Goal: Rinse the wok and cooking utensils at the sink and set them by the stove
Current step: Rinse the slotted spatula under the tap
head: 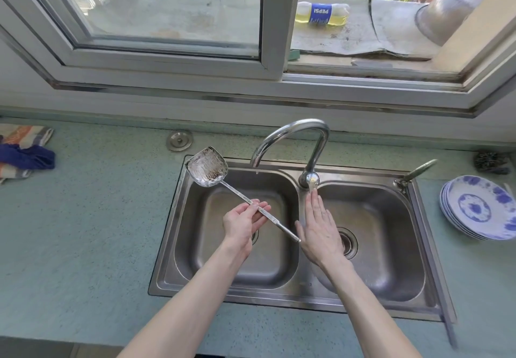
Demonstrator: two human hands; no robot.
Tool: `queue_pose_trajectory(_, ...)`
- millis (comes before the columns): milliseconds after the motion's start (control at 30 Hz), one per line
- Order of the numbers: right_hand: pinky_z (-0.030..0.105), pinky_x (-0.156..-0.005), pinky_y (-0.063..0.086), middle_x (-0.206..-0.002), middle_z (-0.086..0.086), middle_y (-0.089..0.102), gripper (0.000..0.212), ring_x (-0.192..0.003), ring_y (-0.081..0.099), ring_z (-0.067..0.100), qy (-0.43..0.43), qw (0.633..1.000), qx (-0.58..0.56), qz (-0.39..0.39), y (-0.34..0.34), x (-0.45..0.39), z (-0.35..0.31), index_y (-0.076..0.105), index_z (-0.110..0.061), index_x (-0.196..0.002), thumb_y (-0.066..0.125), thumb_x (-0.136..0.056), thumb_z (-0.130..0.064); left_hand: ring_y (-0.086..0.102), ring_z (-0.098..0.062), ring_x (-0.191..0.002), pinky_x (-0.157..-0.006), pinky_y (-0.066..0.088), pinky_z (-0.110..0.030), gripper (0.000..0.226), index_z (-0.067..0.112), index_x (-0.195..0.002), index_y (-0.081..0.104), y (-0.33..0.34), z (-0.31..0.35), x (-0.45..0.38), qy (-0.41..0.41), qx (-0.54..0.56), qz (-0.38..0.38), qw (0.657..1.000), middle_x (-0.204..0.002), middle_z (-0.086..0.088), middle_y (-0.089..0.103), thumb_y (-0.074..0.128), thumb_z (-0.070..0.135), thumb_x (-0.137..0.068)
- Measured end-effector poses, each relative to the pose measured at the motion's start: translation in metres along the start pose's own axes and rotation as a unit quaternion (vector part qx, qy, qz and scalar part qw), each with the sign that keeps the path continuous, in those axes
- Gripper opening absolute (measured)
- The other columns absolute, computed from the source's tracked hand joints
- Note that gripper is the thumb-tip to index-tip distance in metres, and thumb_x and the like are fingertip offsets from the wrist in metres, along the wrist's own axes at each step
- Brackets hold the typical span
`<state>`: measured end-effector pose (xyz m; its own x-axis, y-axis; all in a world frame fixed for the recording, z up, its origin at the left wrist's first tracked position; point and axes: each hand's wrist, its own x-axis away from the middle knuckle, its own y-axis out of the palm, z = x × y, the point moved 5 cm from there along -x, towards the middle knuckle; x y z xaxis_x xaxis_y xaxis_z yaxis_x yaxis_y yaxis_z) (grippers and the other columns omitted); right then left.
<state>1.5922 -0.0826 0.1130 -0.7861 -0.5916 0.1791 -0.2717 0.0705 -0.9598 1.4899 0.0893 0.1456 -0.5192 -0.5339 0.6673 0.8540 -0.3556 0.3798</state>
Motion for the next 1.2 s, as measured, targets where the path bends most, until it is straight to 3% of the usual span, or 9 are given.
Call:
queue_pose_trajectory(133,0.036,-0.130,0.011,-0.175,0.004,-0.008,0.067,-0.163,0.002,0.019,-0.019,0.999,-0.032,-0.006,-0.009,-0.004,0.004,0.007,-0.010,-0.167,0.034,-0.111,-0.035,0.078,-0.026,-0.080,-0.064,0.062,-0.029,0.011,-0.009,-0.108,0.063,-0.002,-0.004,0.004,-0.006,-0.005,0.002,1.000,-0.095,-0.023,0.075,0.060,-0.005,-0.099)
queue_pose_trajectory(233,0.032,-0.126,0.027,-0.167,0.005,0.037,0.044,-0.154,0.034,0.019,-0.020,0.969,-0.245,0.032,-0.029,-0.001,0.006,0.050,-0.013,-0.153,0.049,-0.110,-0.022,0.078,-0.026,-0.083,-0.065,0.063,-0.029,0.016,-0.010,-0.113,0.063,-0.002,-0.006,0.006,-0.007,-0.016,0.001,1.000,-0.096,-0.021,0.076,0.060,-0.003,-0.099)
queue_pose_trajectory(300,0.031,-0.112,0.045,-0.138,-0.003,0.064,0.029,-0.128,0.060,0.011,-0.009,0.931,-0.363,0.037,-0.040,0.004,-0.001,0.069,-0.019,-0.132,0.052,-0.109,-0.022,0.078,-0.025,-0.083,-0.068,0.063,-0.029,0.015,-0.010,-0.112,0.064,-0.001,-0.006,0.008,-0.004,-0.030,-0.003,1.000,-0.096,-0.020,0.077,0.060,-0.003,-0.099)
queue_pose_trajectory(367,0.032,-0.088,0.056,-0.106,-0.007,0.075,0.024,-0.090,0.071,0.007,0.026,0.889,-0.456,-0.035,-0.046,0.010,-0.017,0.075,-0.024,-0.112,0.052,-0.109,-0.030,0.078,-0.024,-0.081,-0.069,0.063,-0.028,0.015,-0.009,-0.111,0.065,0.001,-0.006,0.010,0.005,-0.044,-0.006,0.999,-0.098,-0.021,0.076,0.060,-0.002,-0.100)
queue_pose_trajectory(467,0.026,-0.066,0.053,-0.088,0.002,0.076,0.027,-0.066,0.064,0.010,0.044,0.870,-0.474,-0.129,-0.046,0.020,-0.050,0.072,-0.024,-0.102,0.053,-0.107,-0.043,0.076,-0.023,-0.080,-0.068,0.062,-0.026,0.011,-0.006,-0.108,0.066,0.004,-0.006,0.013,0.020,-0.066,-0.003,0.998,-0.099,-0.021,0.075,0.061,-0.002,-0.099)
queue_pose_trajectory(600,0.035,-0.077,0.051,-0.084,-0.005,0.072,0.025,-0.078,0.064,0.014,0.024,0.909,-0.410,-0.076,-0.028,0.026,-0.065,0.064,-0.028,-0.097,0.052,-0.106,-0.049,0.072,-0.023,-0.077,-0.069,0.062,-0.027,0.010,-0.005,-0.103,0.069,0.004,-0.008,0.013,0.032,-0.099,0.004,0.995,-0.091,-0.017,0.076,0.068,0.003,-0.096)
queue_pose_trajectory(733,0.034,-0.071,0.047,-0.071,-0.020,0.065,0.030,-0.067,0.054,0.004,0.042,0.894,-0.439,-0.080,-0.014,0.028,-0.065,0.066,-0.022,-0.089,0.051,-0.108,-0.039,0.070,-0.019,-0.071,-0.070,0.059,-0.030,0.012,-0.003,-0.100,0.069,-0.005,-0.004,0.009,0.046,-0.114,0.039,0.992,-0.084,-0.010,0.078,0.068,0.008,-0.097)
queue_pose_trajectory(1000,0.033,-0.061,0.038,-0.061,-0.011,0.051,0.034,-0.061,0.044,0.011,0.077,0.866,-0.482,-0.109,-0.001,0.036,-0.063,0.066,-0.015,-0.087,0.049,-0.107,-0.037,0.073,-0.024,-0.069,-0.065,0.063,-0.030,0.008,0.002,-0.100,0.056,-0.008,-0.006,0.009,0.033,-0.090,0.070,0.993,-0.084,-0.017,0.074,0.063,0.000,-0.098)
queue_pose_trajectory(1200,0.030,-0.056,0.036,-0.062,-0.011,0.050,0.029,-0.059,0.042,0.011,0.077,0.839,-0.524,-0.123,-0.016,0.041,-0.067,0.068,-0.015,-0.091,0.050,-0.108,-0.031,0.078,-0.024,-0.079,-0.071,0.064,-0.031,0.008,-0.005,-0.095,0.064,-0.004,-0.001,0.013,0.038,-0.104,0.036,0.993,-0.097,-0.024,0.076,0.061,0.001,-0.099)
